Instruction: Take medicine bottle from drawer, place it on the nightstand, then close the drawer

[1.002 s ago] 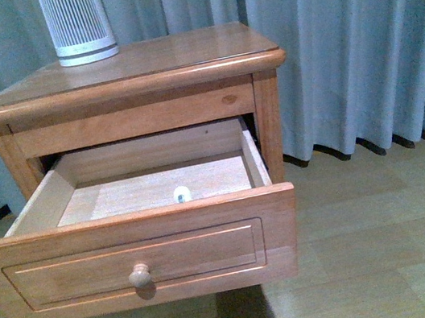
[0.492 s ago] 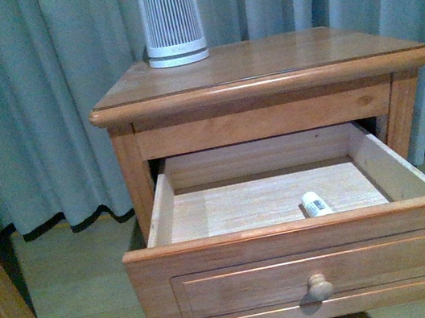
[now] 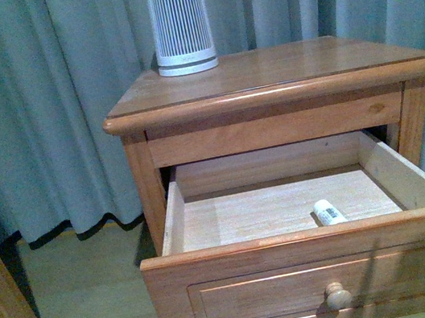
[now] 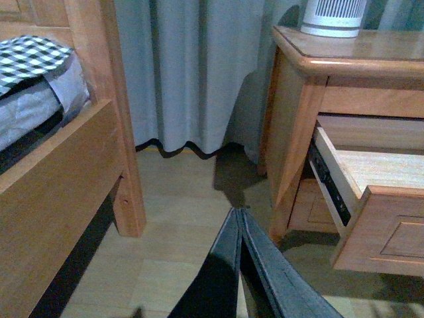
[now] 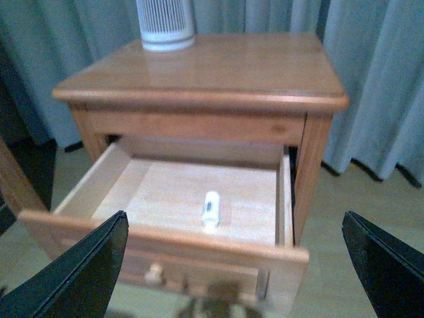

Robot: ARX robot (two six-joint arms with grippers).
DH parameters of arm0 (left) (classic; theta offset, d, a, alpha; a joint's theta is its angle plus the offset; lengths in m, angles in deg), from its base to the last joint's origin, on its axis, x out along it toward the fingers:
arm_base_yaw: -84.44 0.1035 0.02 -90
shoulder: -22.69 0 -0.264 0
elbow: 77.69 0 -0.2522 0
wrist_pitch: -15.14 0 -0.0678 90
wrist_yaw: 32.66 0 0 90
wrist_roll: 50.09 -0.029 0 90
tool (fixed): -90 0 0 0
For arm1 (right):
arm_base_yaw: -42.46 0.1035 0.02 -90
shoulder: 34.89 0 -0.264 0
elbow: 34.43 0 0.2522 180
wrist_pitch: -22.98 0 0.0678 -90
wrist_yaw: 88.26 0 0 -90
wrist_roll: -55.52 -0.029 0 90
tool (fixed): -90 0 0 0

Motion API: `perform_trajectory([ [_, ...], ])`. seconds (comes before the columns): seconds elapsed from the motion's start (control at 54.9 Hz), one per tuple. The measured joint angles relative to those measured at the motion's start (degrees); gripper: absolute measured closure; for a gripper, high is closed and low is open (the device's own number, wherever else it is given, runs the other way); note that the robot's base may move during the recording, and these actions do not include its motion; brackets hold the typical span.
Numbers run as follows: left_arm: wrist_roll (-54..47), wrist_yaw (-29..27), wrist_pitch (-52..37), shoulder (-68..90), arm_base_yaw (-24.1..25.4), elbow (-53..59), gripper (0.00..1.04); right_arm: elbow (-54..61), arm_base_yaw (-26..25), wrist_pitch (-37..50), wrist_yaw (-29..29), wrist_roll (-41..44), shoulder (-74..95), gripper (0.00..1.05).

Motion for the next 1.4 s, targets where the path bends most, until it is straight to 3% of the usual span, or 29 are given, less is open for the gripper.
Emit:
perform_trajectory([
  [0.182,0.0,0.0,0.2,-0.3,0.0,0.0,1.01,-17.7,3.3,6.3,-4.0,1.1,29.8,0.07],
  [0.474,0.0,0.0,0.2,-0.4,0.0,0.0,1.01,-33.6,6.7,6.0,-9.1,1.6,60.9,0.07],
  [1.057,0.0,0.0,0.2,-0.4,0.0,0.0,0.05,-53.0,10.3,2.8,-10.1,2.2,88.9,0.07],
  [1.203,-0.1,0.0,0.2,-0.4,0.0,0.0,0.06,-54.0,10.7,1.8,-9.3,1.9,90.7,0.08],
  [1.403,-0.1,0.0,0.2,-0.4,0.0,0.0,0.06,-54.7,11.1,0.9,-8.4,1.8,91.4,0.36],
])
